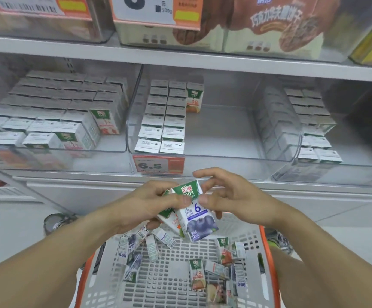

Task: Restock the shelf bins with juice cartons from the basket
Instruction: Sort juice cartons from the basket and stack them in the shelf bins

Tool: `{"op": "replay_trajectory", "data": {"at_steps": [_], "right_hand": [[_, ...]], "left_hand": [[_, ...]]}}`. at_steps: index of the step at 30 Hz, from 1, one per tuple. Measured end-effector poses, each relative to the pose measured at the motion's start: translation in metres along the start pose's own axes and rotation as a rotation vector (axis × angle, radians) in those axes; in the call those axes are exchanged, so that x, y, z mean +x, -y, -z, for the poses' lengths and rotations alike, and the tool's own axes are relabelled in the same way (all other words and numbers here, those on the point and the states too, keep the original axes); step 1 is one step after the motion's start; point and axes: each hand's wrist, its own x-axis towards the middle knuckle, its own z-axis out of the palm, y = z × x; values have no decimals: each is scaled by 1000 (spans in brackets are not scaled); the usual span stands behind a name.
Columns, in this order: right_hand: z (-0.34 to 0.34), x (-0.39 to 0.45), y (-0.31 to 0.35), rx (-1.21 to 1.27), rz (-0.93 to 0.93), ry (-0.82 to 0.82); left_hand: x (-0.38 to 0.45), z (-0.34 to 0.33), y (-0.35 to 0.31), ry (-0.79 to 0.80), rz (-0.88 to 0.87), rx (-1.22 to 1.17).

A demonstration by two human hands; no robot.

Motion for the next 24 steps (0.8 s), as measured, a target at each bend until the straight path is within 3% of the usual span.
{"op": "replay_trajectory", "data": {"at_steps": [3,9,14,17,20,24], "right_hand": [[3,-4,-3,-42,48,63],[64,-55,1,-56,87,-61],[124,-105,-11,133,481,-583],[153,-117,-16,38,620,-992],[184,-120,-13,-150,476,-1281],[234,-106,-16,-484,7,-1202]], "left_hand": [[6,-7,-4,30,23,89],[22,-21,-6,54,-35,55],[40,-43,-19,-81,-152,93],[47,-52,-28,-147,-170,41],[53,-63,-31,-206,-209,-29],[59,-70,-29,-291,-269,-90]]}}
